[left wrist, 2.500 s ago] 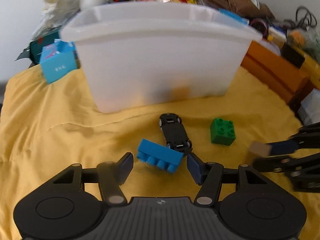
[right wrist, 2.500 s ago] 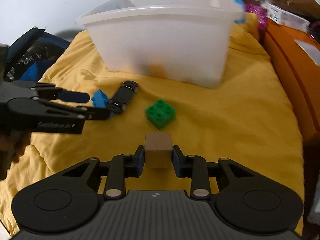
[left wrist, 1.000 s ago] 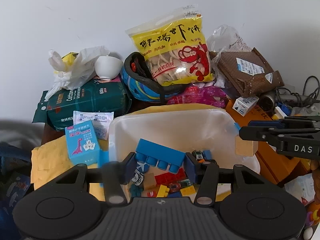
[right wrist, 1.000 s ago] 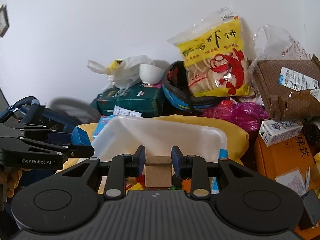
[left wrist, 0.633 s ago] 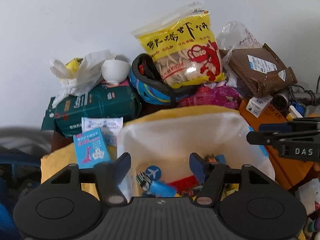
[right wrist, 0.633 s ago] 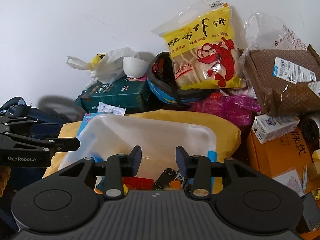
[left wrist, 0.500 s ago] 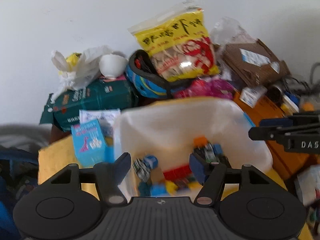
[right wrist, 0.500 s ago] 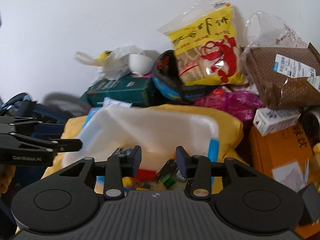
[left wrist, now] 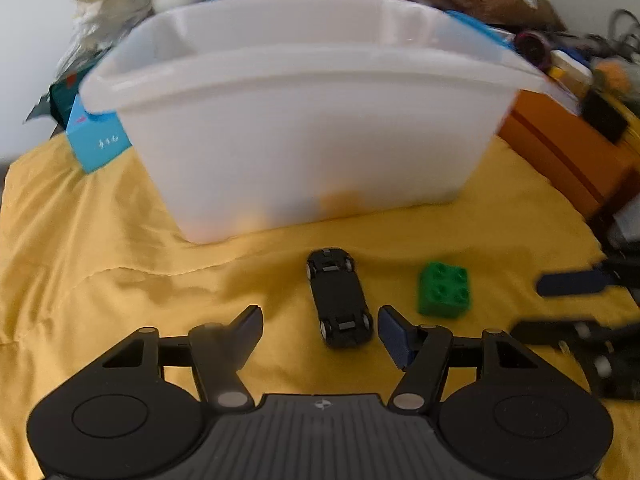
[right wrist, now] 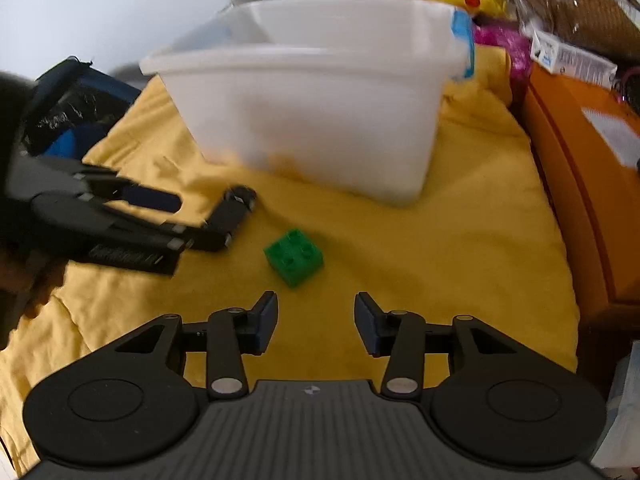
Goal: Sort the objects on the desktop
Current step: 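Grasp the last black car with the left tool while the right tool grasps the square green brick, then carry the black car and green brick into the white bin and release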
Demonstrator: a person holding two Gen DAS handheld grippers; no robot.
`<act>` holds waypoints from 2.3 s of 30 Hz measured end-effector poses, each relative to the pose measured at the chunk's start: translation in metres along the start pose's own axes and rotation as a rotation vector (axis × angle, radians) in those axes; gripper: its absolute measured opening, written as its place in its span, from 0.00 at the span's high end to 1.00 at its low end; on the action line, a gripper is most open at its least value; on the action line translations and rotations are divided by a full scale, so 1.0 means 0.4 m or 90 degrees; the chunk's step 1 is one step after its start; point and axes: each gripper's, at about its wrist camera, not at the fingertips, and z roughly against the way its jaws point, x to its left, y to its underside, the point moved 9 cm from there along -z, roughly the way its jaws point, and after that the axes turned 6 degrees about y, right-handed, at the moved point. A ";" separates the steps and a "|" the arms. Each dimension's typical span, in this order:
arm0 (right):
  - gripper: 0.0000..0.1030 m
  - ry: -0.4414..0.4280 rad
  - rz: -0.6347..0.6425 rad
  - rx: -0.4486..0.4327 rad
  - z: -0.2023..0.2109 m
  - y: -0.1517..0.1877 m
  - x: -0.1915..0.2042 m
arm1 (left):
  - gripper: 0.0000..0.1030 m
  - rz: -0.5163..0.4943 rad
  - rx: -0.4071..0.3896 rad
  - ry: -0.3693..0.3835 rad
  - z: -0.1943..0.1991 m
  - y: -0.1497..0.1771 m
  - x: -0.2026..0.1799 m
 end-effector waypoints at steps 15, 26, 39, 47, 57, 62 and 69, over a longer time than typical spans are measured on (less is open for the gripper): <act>0.49 -0.015 0.104 -0.002 -0.116 -0.051 0.068 | 0.68 -0.004 -0.029 0.026 0.104 0.039 0.081; 0.57 -0.053 0.037 -0.041 -0.001 -0.074 0.052 | 0.68 0.043 -0.073 0.041 0.236 0.033 0.067; 0.57 -0.052 -0.046 -0.166 0.194 -0.289 0.012 | 0.68 0.032 -0.149 0.031 0.332 -0.185 0.066; 0.57 -0.033 -0.097 -0.151 0.182 -0.417 -0.062 | 0.68 0.025 -0.148 0.033 0.325 -0.345 0.077; 0.57 -0.012 -0.090 -0.102 0.131 -0.499 -0.093 | 0.68 0.015 -0.093 0.036 0.267 -0.449 0.092; 0.54 0.002 -0.087 -0.077 0.090 -0.510 -0.103 | 0.66 0.014 -0.075 0.024 0.234 -0.463 0.091; 0.33 0.010 -0.092 -0.078 0.078 -0.484 -0.118 | 0.25 0.004 -0.044 -0.045 0.204 -0.427 0.113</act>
